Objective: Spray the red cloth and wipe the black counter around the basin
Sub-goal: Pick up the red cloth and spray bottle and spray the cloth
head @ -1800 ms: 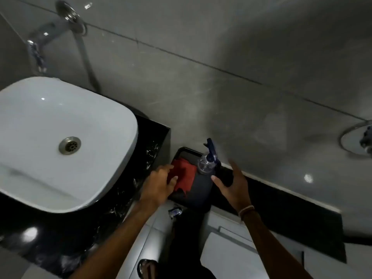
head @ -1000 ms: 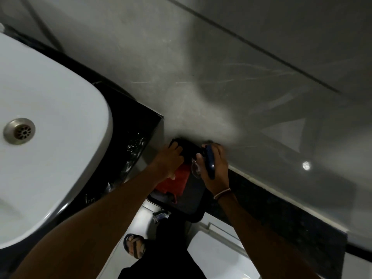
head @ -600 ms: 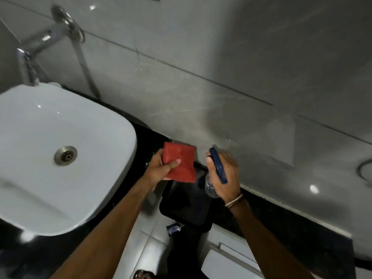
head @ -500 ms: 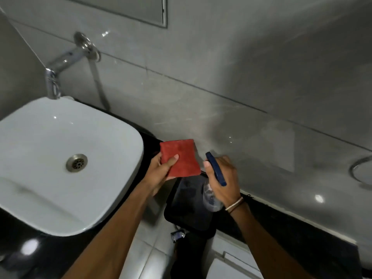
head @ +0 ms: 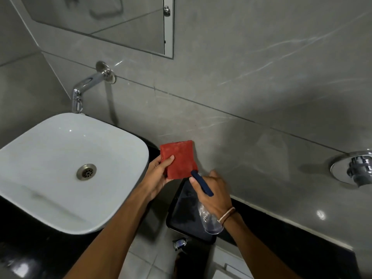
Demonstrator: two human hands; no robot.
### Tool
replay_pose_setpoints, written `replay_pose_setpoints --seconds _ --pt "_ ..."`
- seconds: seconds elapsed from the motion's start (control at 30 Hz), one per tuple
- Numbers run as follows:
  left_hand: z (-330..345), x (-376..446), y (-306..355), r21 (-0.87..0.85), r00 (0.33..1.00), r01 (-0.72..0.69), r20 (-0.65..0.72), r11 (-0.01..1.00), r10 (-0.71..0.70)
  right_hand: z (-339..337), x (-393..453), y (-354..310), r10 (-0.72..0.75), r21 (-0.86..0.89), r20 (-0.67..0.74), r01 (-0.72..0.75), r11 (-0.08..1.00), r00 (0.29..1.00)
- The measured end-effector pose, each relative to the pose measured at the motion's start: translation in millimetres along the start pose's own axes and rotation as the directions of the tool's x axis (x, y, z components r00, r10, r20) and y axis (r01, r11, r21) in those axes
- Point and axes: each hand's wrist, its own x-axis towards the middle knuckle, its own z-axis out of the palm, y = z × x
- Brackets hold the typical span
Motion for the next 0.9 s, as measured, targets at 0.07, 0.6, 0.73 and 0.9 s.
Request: replay_pose_setpoints --seconds 0.07,0.6,0.73,0.9 --pt "1 0 0 0.004 1.0 0.002 0.005 1.0 -0.002 2 -4 3 0.012 0.002 -0.011 -0.012 1.0 1.0" --pt "-9 14 -29 0.093 0.997 0.034 -0.071 0.995 -0.028 41 -17 90 0.403 0.021 0.012 -0.403 0.915 0.915" --pt "-10 20 -42 0.05 0.991 0.057 -0.128 0.997 -0.051 58 -17 107 0.444 0.031 -0.014 -0.443 0.896 0.896" --pt "-4 25 -56 0.037 0.979 0.104 -0.183 0.994 -0.096 70 -16 114 0.38 0.008 0.031 -0.38 0.925 0.924"
